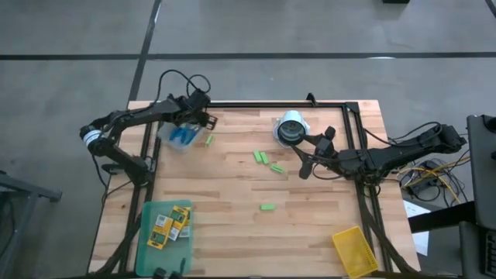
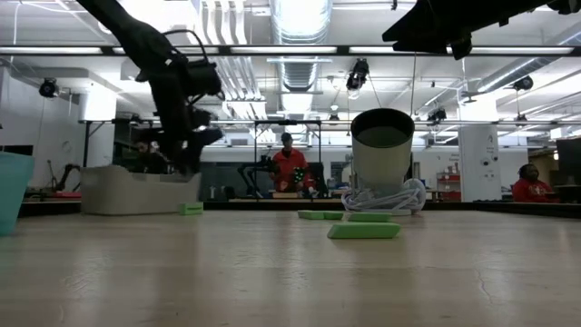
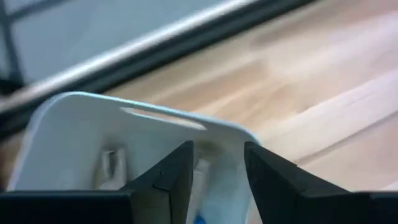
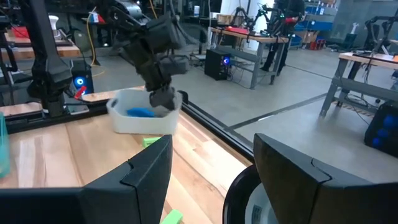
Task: Pick & Place School Supplies
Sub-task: Put the green eraser into the yellow bin
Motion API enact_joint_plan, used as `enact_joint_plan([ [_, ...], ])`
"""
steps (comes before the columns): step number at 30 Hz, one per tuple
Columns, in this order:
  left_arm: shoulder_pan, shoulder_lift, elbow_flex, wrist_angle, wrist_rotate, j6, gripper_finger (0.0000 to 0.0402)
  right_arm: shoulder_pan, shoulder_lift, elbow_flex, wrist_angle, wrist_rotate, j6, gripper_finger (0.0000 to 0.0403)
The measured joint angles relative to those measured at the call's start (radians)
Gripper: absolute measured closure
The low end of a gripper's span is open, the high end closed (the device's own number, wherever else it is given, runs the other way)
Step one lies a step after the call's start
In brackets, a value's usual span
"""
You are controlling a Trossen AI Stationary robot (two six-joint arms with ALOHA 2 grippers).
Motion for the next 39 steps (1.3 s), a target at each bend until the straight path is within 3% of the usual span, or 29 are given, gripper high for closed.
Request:
enact_joint_plan([
  [3,-0.033,0.000,0.007,0.049,-0.022,0.062,0.0252,0.000,0.000,0.000,-0.018,0.000,0.000,0.0183],
  [9,-0.069,-0.001,0.075,0.068,-0.287,0.066,0.0252,0.000,0.000,0.000,-0.033,0.000,0.001,0.0183],
  [18,-0.148,-0.001,0.245,-0.036,-0.188,0.134,0.0252,0.000,0.000,0.000,-0.044,0.001,-0.001,0.0183],
  [23,-0.211,-0.001,0.445,-0.286,-0.179,0.243,0.0252,0.000,0.000,0.000,-0.044,0.001,-0.025,0.0183],
  [27,-0.268,-0.002,0.621,-0.505,-0.172,0.110,0.0252,-0.002,0.000,0.000,-0.044,0.001,-0.026,0.0183],
  [30,-0.318,-0.002,0.685,-0.591,-0.167,0.031,0.0252,-0.002,0.000,0.000,-0.044,0.002,-0.026,0.0183],
  [34,-0.391,-0.003,0.654,-0.604,-0.169,-0.115,0.0252,-0.002,0.000,0.000,-0.046,0.002,-0.039,0.0183],
  [39,-0.514,0.000,0.488,-0.605,-0.156,-0.376,0.0252,-0.002,0.000,-0.004,-0.057,0.002,-0.044,0.0183],
])
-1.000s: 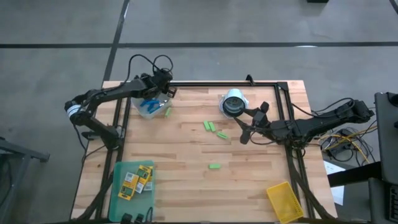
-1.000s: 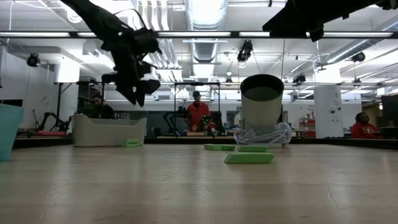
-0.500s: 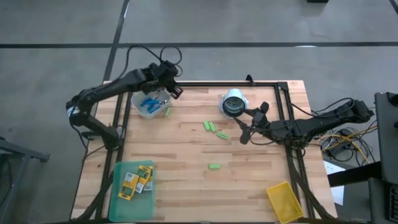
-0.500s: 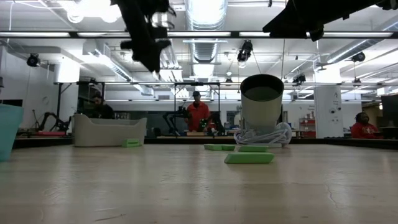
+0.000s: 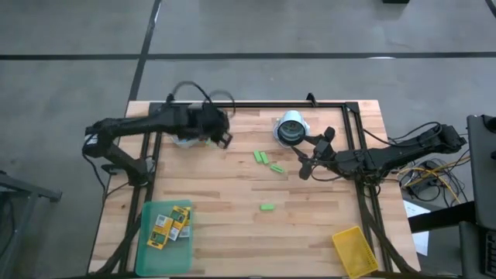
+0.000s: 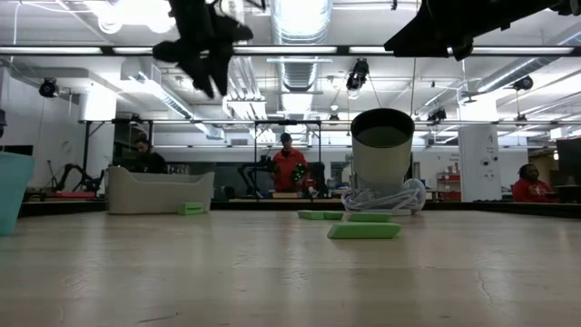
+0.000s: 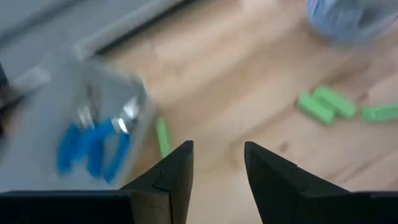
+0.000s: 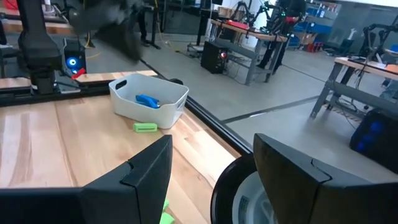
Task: Pick & Place School Supplies
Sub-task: Put the green eraser into the yellow bin
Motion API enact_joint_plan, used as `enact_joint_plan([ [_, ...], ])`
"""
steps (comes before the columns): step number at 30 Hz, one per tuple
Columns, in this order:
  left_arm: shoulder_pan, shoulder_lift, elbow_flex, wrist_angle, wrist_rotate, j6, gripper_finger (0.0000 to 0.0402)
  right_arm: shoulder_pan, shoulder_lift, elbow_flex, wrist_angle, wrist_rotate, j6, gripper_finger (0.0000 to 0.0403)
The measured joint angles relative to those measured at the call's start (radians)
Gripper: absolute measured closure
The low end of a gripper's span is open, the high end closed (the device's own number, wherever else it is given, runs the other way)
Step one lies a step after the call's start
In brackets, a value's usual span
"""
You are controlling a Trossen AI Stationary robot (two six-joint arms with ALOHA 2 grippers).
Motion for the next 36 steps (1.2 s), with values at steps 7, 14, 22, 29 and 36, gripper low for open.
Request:
enact_joint_plan([
  [7,-0.007,0.001,-0.192,0.055,0.041,-0.239,0.0252,0.000,-0.001,0.000,-0.030,0.000,-0.007,0.0183],
  [14,0.056,0.001,-0.364,0.249,-0.054,-0.158,0.0252,0.001,-0.001,0.000,-0.033,0.000,-0.004,0.0183],
  [22,0.136,0.001,-0.494,0.474,0.018,-0.054,0.0252,0.001,-0.001,-0.001,-0.032,0.000,-0.004,0.0183],
  [29,0.146,0.001,-0.519,0.475,0.019,-0.001,0.0252,0.000,-0.001,-0.001,-0.031,0.000,-0.004,0.0183],
  [36,0.147,0.001,-0.589,0.577,0.034,0.040,0.0252,0.000,-0.001,-0.001,-0.031,0.000,0.024,0.0183],
])
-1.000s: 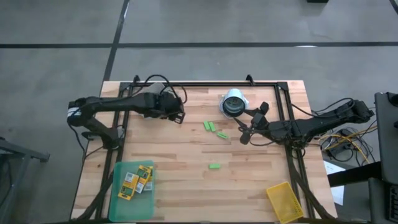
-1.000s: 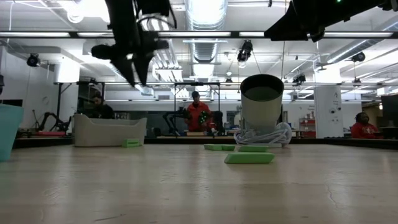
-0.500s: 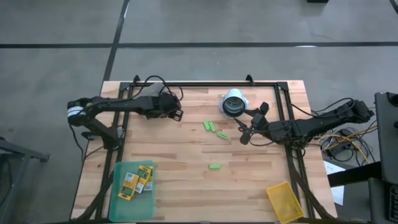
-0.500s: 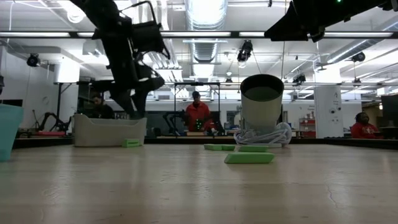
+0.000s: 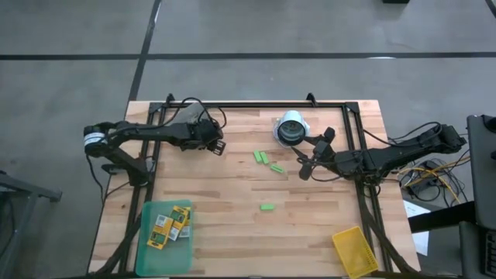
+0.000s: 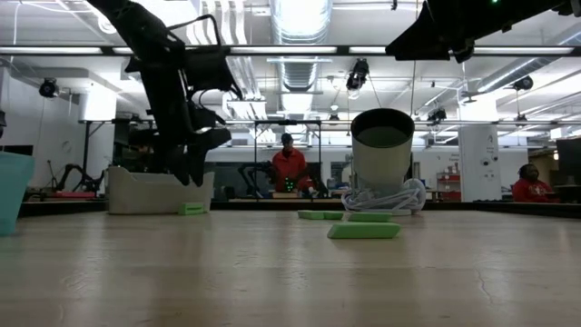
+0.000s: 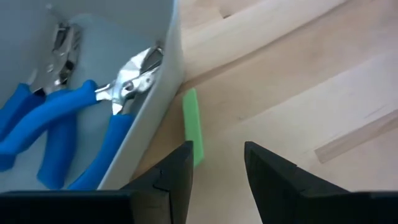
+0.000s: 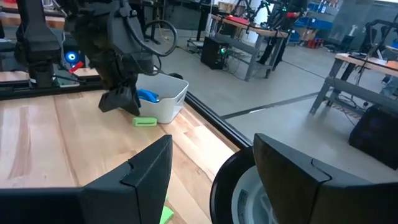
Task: Pick & Place School Supplies
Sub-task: Put the green eraser into the yellow bin
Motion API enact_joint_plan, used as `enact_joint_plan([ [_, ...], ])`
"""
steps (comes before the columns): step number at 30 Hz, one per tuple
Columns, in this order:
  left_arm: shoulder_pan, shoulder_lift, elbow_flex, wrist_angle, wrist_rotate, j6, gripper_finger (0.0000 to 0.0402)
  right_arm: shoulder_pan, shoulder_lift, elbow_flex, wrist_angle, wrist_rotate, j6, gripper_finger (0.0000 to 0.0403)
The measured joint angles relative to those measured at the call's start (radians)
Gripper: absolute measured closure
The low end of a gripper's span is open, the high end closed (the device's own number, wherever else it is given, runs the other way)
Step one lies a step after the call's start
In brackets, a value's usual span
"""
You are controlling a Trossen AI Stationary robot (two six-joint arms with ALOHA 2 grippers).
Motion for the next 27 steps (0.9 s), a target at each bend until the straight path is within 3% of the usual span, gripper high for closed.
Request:
enact_joint_plan([
  [11,0.010,0.006,-0.077,0.080,-0.002,0.051,0.0252,0.001,0.000,0.000,0.000,0.000,0.005,0.0183],
  [18,0.024,0.076,-0.096,0.117,0.035,0.053,0.0252,0.000,0.000,0.000,0.000,0.000,0.005,0.0183],
  [27,0.024,0.150,-0.085,0.170,-0.016,0.069,0.0252,0.001,0.001,0.000,-0.001,0.000,0.005,0.0183],
])
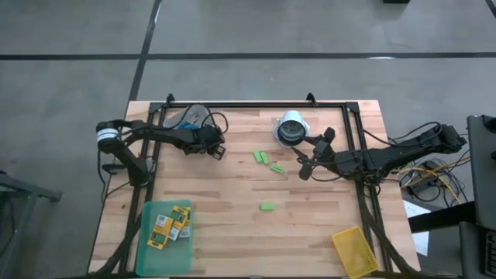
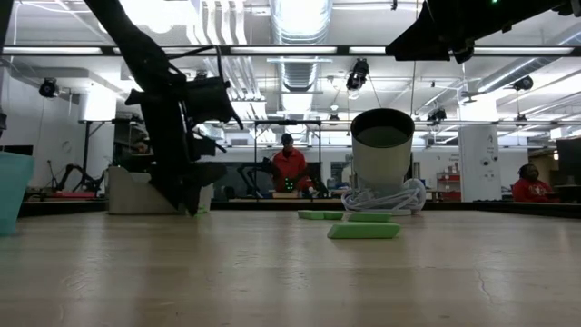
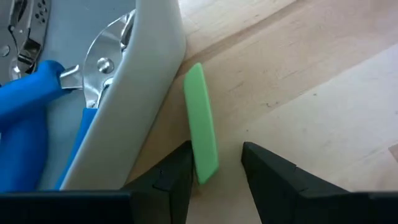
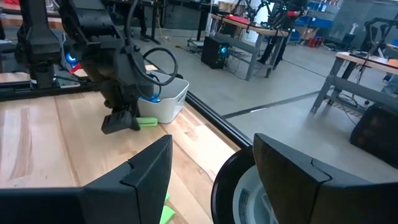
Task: Pick & Place School Supplies
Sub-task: Put the green eraser into the yellow bin
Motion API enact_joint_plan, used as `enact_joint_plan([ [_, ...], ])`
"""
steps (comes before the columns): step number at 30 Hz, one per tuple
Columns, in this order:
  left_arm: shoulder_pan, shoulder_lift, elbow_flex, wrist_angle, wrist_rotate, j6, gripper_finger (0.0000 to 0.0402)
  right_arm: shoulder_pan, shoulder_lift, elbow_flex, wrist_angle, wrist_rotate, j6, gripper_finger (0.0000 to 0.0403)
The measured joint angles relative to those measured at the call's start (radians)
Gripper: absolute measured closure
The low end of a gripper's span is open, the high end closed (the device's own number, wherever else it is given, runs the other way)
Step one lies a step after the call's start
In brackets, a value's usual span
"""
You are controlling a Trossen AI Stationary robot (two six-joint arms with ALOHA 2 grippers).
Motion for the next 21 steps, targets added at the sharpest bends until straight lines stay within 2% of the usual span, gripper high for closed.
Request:
enact_joint_plan([
  [9,0.007,-0.007,0.016,-0.008,-0.022,-0.001,0.0259,0.000,0.000,0.000,0.000,0.000,0.000,0.0183],
  [12,0.007,-0.007,0.016,-0.020,-0.023,-0.014,0.0285,0.000,0.000,0.000,0.000,0.000,0.000,0.0183],
  [18,0.007,-0.008,0.016,-0.030,-0.017,-0.020,0.0363,0.000,0.000,0.000,0.000,0.000,0.000,0.0183],
  [21,0.007,-0.008,0.016,-0.030,-0.015,-0.023,0.0367,0.000,0.000,0.000,0.000,0.000,0.000,0.0183],
])
